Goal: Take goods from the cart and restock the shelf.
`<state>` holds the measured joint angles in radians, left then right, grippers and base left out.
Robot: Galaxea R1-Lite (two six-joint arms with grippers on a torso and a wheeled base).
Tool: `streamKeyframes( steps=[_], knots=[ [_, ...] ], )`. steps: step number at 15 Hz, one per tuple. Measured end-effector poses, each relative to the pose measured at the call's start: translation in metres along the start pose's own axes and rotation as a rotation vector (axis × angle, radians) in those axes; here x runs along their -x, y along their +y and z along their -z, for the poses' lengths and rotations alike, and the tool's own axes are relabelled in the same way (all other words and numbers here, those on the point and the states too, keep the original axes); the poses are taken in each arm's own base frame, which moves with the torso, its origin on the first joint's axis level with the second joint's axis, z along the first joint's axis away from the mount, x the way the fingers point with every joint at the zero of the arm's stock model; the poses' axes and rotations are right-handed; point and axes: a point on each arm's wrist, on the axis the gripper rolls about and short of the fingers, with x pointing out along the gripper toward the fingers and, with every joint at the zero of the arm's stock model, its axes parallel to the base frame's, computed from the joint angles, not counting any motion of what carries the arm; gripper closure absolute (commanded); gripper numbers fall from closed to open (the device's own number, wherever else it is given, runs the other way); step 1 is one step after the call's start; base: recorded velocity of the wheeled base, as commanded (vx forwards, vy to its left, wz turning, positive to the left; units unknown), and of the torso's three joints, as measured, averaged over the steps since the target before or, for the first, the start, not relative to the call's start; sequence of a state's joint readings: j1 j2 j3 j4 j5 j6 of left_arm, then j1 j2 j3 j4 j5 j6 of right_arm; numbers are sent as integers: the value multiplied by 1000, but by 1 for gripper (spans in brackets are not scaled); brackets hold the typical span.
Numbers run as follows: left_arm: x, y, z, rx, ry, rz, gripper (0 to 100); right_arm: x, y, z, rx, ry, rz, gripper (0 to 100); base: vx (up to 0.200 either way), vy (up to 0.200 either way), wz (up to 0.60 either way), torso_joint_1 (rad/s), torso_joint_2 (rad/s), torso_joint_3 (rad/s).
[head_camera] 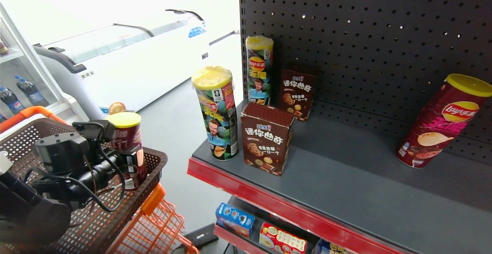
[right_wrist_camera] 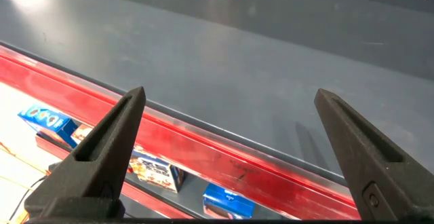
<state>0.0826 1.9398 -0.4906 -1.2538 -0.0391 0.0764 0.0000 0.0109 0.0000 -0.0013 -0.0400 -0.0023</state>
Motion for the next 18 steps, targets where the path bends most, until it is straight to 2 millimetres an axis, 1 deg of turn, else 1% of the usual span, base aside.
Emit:
streamKeyframes(
  steps=[1, 4, 7, 10, 14, 18],
  knots=[
    [-1, -2, -4, -23, -35, 5, 100, 0, 0, 0, 0, 0, 0, 0, 0, 0, 0, 0, 0, 0],
    [1, -5, -7, -79, -40, 16, 100, 0, 0, 0, 0, 0, 0, 0, 0, 0, 0, 0, 0, 0],
    [7, -6, -20, -87, -87, 51, 100, 0, 0, 0, 0, 0, 0, 0, 0, 0, 0, 0, 0, 0],
    [20, -6, -33, -94, -112, 91, 100, 0, 0, 0, 0, 0, 0, 0, 0, 0, 0, 0, 0, 0],
    [47, -7, -61, -99, -195, 112, 100, 0, 0, 0, 0, 0, 0, 0, 0, 0, 0, 0, 0, 0],
    [80, -18, -69, -98, -145, 186, 100, 0, 0, 0, 0, 0, 0, 0, 0, 0, 0, 0, 0, 0]
  ],
)
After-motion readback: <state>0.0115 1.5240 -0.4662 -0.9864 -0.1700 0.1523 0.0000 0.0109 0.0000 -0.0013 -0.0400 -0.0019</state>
